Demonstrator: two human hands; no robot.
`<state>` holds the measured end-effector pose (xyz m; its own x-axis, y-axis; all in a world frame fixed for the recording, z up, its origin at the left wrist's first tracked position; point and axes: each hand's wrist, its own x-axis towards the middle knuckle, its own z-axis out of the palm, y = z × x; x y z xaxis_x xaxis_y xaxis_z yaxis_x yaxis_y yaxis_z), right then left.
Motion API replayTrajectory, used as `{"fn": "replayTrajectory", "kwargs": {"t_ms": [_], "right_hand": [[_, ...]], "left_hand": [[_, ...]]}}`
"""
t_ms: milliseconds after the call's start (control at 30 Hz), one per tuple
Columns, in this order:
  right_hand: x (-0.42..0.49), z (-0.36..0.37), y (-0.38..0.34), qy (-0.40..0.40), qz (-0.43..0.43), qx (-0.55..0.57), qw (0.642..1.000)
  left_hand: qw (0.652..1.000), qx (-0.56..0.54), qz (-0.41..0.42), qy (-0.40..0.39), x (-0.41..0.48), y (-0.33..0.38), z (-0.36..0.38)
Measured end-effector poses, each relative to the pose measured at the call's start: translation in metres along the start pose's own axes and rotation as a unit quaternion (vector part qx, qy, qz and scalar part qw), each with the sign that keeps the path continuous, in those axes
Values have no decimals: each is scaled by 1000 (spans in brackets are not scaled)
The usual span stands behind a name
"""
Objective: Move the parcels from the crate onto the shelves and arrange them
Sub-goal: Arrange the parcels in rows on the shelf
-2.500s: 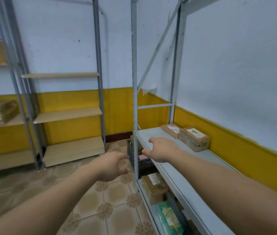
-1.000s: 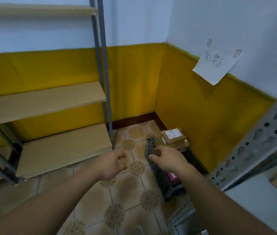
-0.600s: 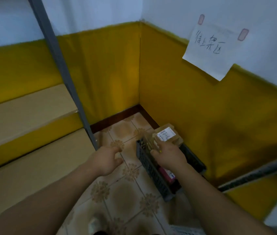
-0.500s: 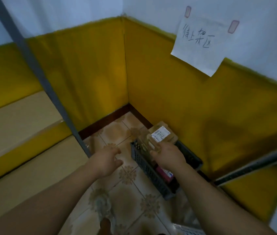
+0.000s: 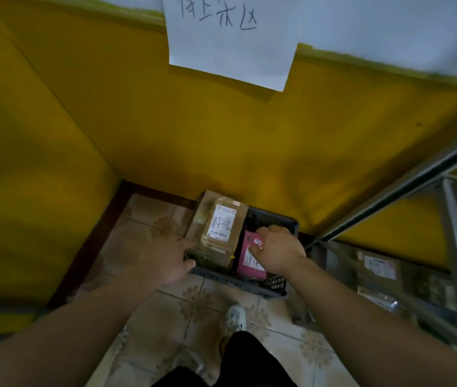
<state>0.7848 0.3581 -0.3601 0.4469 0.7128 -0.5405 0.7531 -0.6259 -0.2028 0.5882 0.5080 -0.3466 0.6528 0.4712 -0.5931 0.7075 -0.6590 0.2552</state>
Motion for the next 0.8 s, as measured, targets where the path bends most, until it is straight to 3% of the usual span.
{"fn": "replayTrajectory", "kwargs": {"t_ms": [400, 633, 800], "right_hand": [[135, 77, 29, -57, 46, 52, 996], [212, 157, 61, -81, 100, 90, 988], [255, 204, 99, -99, 140, 118, 978]], "left_hand": [[995, 84, 43, -30, 206, -22, 45], [996, -79, 28, 6, 284, -34, 108], [990, -133, 30, 36, 304, -30, 137]]}}
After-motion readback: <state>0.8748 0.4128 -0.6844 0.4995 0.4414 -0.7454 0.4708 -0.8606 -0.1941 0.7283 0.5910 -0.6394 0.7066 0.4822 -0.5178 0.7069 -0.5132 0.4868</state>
